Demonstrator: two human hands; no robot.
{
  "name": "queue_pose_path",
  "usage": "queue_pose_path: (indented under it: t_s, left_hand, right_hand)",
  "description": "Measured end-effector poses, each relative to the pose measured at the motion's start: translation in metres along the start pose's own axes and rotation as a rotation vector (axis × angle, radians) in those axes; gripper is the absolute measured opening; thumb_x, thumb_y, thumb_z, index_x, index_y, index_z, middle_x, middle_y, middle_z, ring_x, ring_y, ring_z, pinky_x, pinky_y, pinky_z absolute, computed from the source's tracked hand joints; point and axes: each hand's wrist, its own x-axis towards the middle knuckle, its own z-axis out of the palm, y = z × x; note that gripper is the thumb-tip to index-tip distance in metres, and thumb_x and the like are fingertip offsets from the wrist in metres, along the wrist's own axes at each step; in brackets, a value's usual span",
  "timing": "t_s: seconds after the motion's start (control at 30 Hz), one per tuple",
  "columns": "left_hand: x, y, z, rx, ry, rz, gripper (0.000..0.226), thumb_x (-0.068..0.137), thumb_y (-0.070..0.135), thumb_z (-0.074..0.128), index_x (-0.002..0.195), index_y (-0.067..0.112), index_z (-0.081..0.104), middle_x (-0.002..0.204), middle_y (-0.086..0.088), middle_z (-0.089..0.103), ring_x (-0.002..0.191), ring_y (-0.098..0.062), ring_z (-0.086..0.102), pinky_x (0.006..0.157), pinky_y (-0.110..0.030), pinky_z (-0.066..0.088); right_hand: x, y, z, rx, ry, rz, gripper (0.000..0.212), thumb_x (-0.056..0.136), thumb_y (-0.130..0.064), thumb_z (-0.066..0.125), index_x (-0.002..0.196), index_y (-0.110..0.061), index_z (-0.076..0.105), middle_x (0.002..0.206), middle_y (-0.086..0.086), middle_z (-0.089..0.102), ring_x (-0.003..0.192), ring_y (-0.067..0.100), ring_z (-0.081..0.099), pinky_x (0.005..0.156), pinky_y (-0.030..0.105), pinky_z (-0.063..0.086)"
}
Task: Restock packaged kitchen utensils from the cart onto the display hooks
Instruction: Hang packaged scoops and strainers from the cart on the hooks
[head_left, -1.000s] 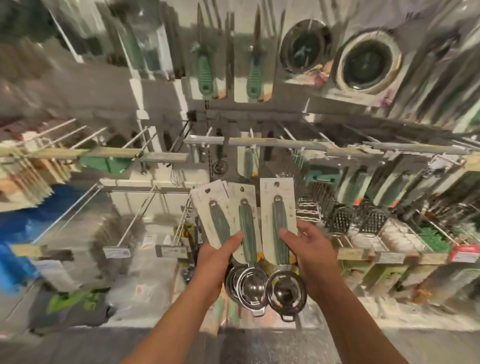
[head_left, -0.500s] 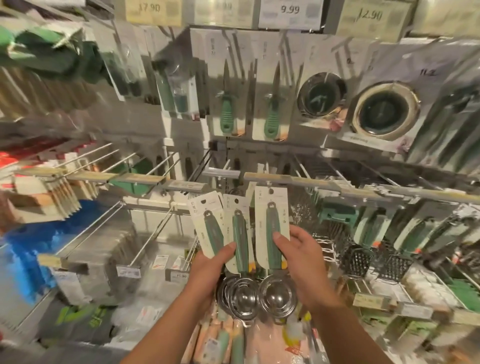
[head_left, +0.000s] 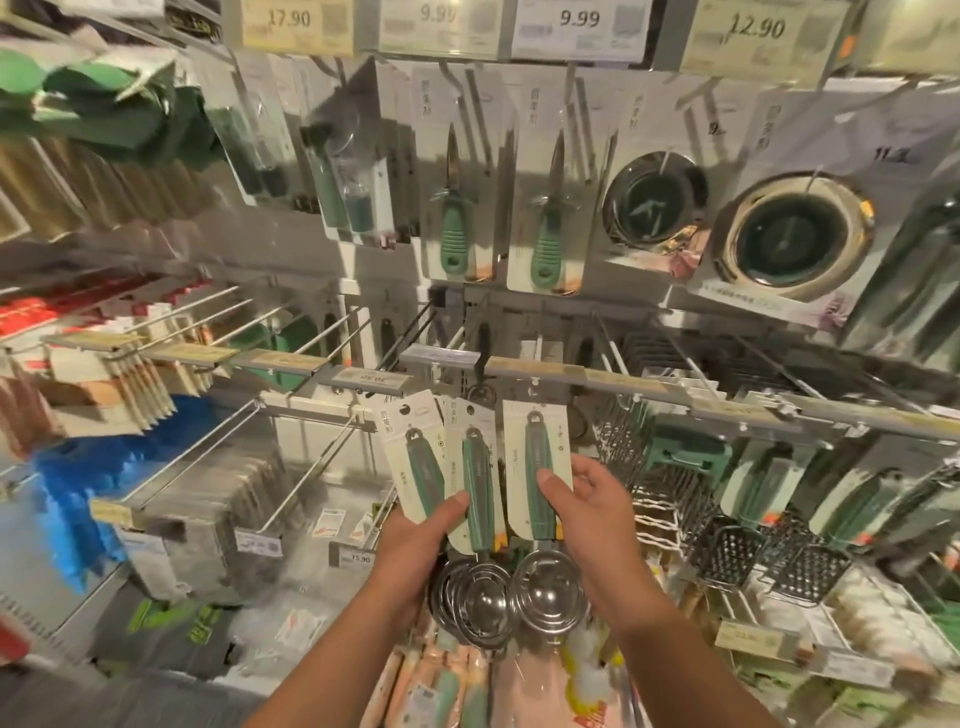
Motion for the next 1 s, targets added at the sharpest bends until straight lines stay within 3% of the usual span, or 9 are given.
queue_pose_path:
  t_s: [0.07,0.2,0.37,0.43,0.5,0.6,0.73,0.87,1.0]
  left_hand:
    - [-0.001,0.002,-0.002,-0.018,-0.008,0.010,0.029,0.091,0.025,0.077,0.119,0.019,0.069,0.100,0.002,0.081,0.083,-0.016,0.078,0.061,-0.026,0.060]
    - [-0.001,0.002,-0.007,-0.016,0.013,0.021,0.037,0.090,0.029,0.079,0.124,0.021,0.068,0.106,0.003,0.080,0.093,-0.017,0.078,0.074,-0.032,0.060]
    - [-0.001,0.001,-0.009,-0.004,0.035,0.014,0.033,0.087,0.032,0.081,0.115,0.022,0.068,0.099,0.000,0.079,0.083,-0.021,0.076,0.079,-0.039,0.061]
    - [-0.002,0.003,-0.009,-0.004,0.031,0.020,0.031,0.087,0.033,0.082,0.111,0.022,0.066,0.098,-0.001,0.077,0.077,-0.020,0.070,0.088,-0.044,0.060]
    - [-0.002,0.003,-0.009,-0.014,0.014,0.013,0.025,0.088,0.031,0.081,0.105,0.025,0.063,0.099,-0.001,0.075,0.078,-0.021,0.069,0.093,-0.048,0.059]
    - [-0.003,0.004,-0.007,-0.018,-0.009,0.023,0.021,0.091,0.029,0.078,0.104,0.028,0.062,0.094,0.001,0.078,0.078,-0.020,0.074,0.088,-0.042,0.061]
    - [-0.005,-0.001,-0.008,-0.006,-0.054,0.049,0.028,0.093,0.028,0.075,0.120,0.025,0.067,0.101,0.010,0.080,0.089,-0.009,0.077,0.074,-0.024,0.059]
    - [-0.009,-0.004,-0.007,0.024,-0.098,0.060,0.032,0.094,0.027,0.074,0.126,0.025,0.069,0.115,0.004,0.078,0.105,-0.014,0.075,0.090,-0.030,0.058]
    - [-0.012,-0.008,-0.008,0.037,-0.135,0.044,0.028,0.096,0.028,0.072,0.123,0.030,0.067,0.116,0.007,0.077,0.106,-0.011,0.074,0.092,-0.029,0.058]
  right_hand:
    - [0.009,0.001,0.002,-0.021,0.023,0.005,0.019,0.097,-0.014,0.070,0.114,-0.022,0.067,0.094,-0.013,0.079,0.084,0.001,0.075,0.064,0.014,0.056]
    - [0.029,0.001,0.008,-0.074,0.080,0.024,0.031,0.096,-0.020,0.073,0.126,-0.018,0.065,0.110,-0.004,0.076,0.098,0.013,0.074,0.087,0.035,0.060]
    - [0.048,0.004,0.014,-0.115,0.086,0.069,0.024,0.098,-0.020,0.069,0.122,-0.017,0.064,0.113,0.001,0.074,0.100,0.017,0.071,0.085,0.036,0.059]
    - [0.051,0.006,0.015,-0.139,0.093,0.114,0.037,0.098,-0.026,0.070,0.133,-0.019,0.060,0.127,0.003,0.068,0.110,0.021,0.066,0.094,0.043,0.057]
    - [0.051,0.006,0.015,-0.134,0.082,0.155,0.051,0.098,-0.029,0.069,0.146,-0.020,0.051,0.142,0.004,0.059,0.118,0.022,0.061,0.095,0.039,0.054]
    - [0.041,0.008,0.015,-0.147,0.041,0.191,0.067,0.099,-0.033,0.068,0.157,-0.022,0.035,0.158,0.003,0.043,0.135,0.029,0.050,0.107,0.045,0.045]
    - [0.018,0.013,0.024,-0.178,-0.082,0.220,0.044,0.099,-0.040,0.066,0.138,-0.022,0.058,0.129,-0.004,0.065,0.116,0.017,0.062,0.103,0.042,0.052]
    - [-0.002,0.016,0.036,-0.177,-0.238,0.216,0.024,0.099,-0.044,0.065,0.112,-0.025,0.073,0.103,-0.010,0.078,0.103,0.011,0.071,0.099,0.040,0.055]
    - [-0.010,0.019,0.037,-0.117,-0.261,0.168,0.020,0.098,-0.035,0.070,0.112,-0.021,0.072,0.103,-0.005,0.080,0.100,0.014,0.075,0.097,0.043,0.058]
